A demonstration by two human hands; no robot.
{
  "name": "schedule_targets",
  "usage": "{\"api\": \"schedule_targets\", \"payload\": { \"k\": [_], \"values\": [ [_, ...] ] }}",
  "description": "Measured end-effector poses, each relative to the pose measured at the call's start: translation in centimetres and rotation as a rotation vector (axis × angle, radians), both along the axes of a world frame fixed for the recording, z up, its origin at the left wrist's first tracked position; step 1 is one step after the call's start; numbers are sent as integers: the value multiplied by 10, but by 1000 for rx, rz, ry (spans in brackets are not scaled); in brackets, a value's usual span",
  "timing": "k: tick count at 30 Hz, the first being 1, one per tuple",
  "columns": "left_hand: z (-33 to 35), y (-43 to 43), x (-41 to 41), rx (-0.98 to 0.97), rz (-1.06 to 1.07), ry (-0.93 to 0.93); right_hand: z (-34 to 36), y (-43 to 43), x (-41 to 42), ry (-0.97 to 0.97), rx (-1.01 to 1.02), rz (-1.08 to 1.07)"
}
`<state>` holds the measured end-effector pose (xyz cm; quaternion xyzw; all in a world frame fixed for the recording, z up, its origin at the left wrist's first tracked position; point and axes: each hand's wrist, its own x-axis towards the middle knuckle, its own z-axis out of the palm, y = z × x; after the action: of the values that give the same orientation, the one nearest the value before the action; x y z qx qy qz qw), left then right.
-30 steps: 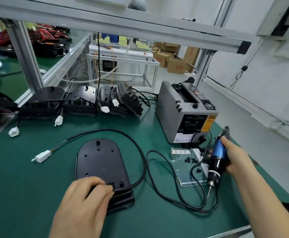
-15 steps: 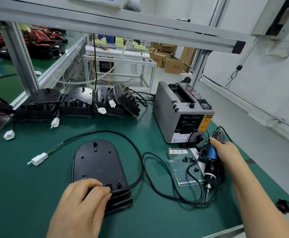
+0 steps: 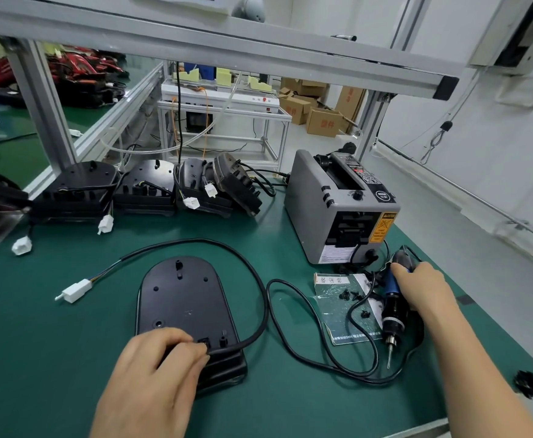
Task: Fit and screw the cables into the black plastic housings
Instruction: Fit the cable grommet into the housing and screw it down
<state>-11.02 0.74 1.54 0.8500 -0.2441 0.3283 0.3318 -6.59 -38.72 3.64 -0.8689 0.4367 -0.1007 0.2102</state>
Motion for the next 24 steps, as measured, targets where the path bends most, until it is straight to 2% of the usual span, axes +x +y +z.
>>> {"api": "schedule_targets", "payload": {
  "k": [6,9,10,12,14,20,24],
  "values": [
    [-1,1,1,13,1,-4,8,16,-6,13,-152,48],
    [-1,1,1,16,-8,0,20,30,-5,-210,-212,134],
    [-1,1,1,19,-3,4,24,35,-3,-313,-145,171],
    [0,1,0,29,22,8,31,48,2,-465,114,234],
    [0,0,-1,37,37,12,37,57,9,-528,335,238],
    [1,-1,-2,42,49,12,42,59,30,-601,642,81],
    [2,-1,-2,41,46,7,44,59,37,-649,712,70]
  ]
}}
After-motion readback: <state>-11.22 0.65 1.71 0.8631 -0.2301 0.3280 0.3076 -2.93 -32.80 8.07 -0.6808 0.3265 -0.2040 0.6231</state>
